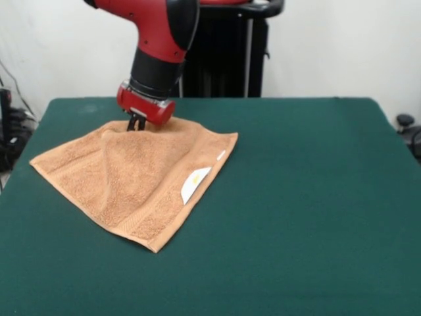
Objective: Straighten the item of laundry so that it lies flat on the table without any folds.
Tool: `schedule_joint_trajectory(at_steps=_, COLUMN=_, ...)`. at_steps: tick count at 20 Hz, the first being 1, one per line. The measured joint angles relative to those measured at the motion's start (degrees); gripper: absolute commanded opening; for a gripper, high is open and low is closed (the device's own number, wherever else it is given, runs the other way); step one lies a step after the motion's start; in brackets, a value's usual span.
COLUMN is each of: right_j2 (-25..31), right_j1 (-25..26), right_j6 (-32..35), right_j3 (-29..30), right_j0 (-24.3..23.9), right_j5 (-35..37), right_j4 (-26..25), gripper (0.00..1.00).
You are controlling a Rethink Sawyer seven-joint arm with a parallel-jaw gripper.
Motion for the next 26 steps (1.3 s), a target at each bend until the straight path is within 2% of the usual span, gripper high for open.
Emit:
schedule_joint_trajectory(at_steps=14, right_j2=1.1, right_j1=-2.9, right_j6=0.0, right_j3=1.8, right_j0=-1.6, right_j5=0.0, right_j4=0.0, gripper=0.0)
schedule_joint_trajectory(at_steps=26, right_j2=1.1, right_j1=-2.3, right_j6=0.0, right_j3=1.8, right_j0=-1.6, right_j5=0.0, right_j4=0.0, gripper=0.0)
